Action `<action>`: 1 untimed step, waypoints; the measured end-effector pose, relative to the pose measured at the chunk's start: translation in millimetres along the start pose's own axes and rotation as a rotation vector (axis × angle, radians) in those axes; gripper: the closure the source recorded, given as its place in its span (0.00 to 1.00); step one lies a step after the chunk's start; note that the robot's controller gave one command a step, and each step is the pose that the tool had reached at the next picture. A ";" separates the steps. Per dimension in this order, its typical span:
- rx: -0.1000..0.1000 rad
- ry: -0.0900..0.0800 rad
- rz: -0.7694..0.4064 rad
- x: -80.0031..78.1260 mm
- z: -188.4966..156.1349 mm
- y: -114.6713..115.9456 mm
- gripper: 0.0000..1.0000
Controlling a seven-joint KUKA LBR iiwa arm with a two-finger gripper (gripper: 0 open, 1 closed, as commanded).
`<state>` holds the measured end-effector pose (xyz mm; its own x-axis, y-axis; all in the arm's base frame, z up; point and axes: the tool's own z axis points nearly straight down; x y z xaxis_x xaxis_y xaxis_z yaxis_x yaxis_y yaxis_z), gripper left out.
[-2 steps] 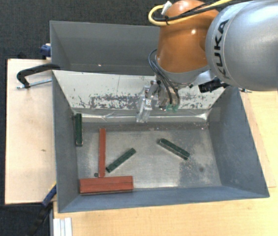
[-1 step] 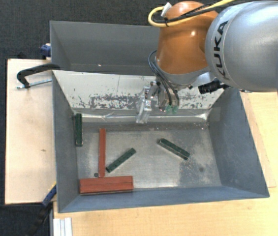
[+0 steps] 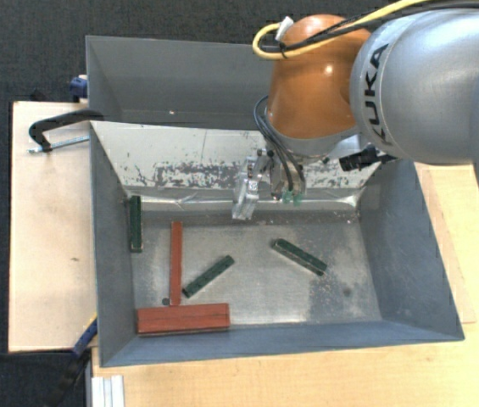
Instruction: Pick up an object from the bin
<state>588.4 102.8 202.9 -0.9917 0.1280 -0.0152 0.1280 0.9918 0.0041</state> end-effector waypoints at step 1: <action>0.002 0.016 -0.189 12.4 -35.6 5.0 1.00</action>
Offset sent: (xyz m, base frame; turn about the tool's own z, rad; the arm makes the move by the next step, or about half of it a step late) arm -0.0571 -0.0346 -0.0448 -0.1175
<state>576.2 109.3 238.3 -0.9982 -0.0605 0.0001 -0.0605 0.9982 0.0004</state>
